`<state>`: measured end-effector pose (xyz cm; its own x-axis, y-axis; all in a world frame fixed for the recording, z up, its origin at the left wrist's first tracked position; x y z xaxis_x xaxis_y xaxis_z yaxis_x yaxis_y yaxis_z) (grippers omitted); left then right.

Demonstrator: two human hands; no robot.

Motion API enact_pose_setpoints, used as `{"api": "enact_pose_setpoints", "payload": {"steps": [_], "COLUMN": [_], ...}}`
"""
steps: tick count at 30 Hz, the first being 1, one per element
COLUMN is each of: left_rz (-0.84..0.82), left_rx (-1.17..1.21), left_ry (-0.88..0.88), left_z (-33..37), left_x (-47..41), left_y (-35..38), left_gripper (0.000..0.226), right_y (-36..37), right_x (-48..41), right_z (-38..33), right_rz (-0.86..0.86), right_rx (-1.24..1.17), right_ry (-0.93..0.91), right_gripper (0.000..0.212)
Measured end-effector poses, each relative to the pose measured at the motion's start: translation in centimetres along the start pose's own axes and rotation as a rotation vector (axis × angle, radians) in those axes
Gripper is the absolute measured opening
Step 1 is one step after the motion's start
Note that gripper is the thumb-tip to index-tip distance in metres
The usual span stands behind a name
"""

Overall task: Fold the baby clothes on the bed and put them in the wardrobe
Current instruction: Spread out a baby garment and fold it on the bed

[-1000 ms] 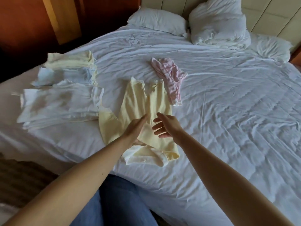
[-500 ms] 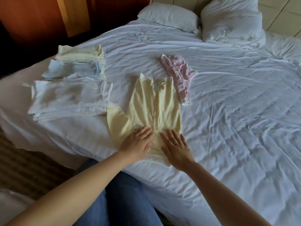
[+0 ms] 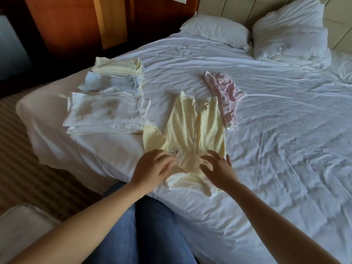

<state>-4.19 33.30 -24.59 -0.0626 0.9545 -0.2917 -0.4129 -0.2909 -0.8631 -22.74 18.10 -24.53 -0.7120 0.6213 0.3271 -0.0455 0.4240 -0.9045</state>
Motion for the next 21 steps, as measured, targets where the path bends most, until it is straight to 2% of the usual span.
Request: {"api": "enact_pose_setpoints", "payload": {"steps": [3, 6, 10, 14, 16, 18, 21], "left_rz": [0.072, 0.041, 0.040, 0.102, 0.131, 0.152, 0.184], "left_rx": [-0.014, -0.018, 0.034, 0.093, 0.122, 0.146, 0.171], "left_ry": [-0.205, -0.339, -0.328, -0.373, -0.373, -0.359, -0.319], "left_z": [-3.2, -5.7, -6.9, -7.7, -8.1, -8.4, -8.8], "left_x": [1.6, 2.2, 1.8, 1.5, 1.3, 1.2, 1.4], "left_y": [-1.5, -2.1, -1.7, -1.3, -1.3, -1.2, -0.7], "left_gripper": [0.024, 0.023, 0.004, 0.015, 0.016, 0.019, 0.020], "right_y": [-2.7, -4.7, -4.6, -2.8, -2.5, -2.6, -2.8], "right_x": [-1.9, -4.5, -8.7, -11.3, -12.4, -13.6, -16.0], "right_z": [-4.0, -9.3, -14.1, -15.2, -14.9, -14.6, -15.3], "right_rz": [0.127, 0.105, 0.010, -0.102, -0.088, -0.054, -0.065], "right_rx": [-0.043, -0.045, 0.012, 0.040, -0.011, -0.071, -0.030], "right_ry": [-0.164, -0.276, -0.342, -0.298, -0.238, -0.208, -0.234], "right_gripper": [0.039, 0.031, 0.027, 0.024, 0.021, 0.027, 0.048]}}
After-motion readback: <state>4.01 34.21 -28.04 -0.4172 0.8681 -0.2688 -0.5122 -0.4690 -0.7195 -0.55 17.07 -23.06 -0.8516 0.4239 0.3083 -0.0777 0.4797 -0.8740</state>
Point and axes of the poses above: each hand's wrist, its own x-axis away from the middle knuckle, its own y-axis out of the palm, z = x × y, the point moved 4 cm from there along -x, towards the middle knuckle, and after that the axes turned 15 degrees about -z, right-handed, at the moved point
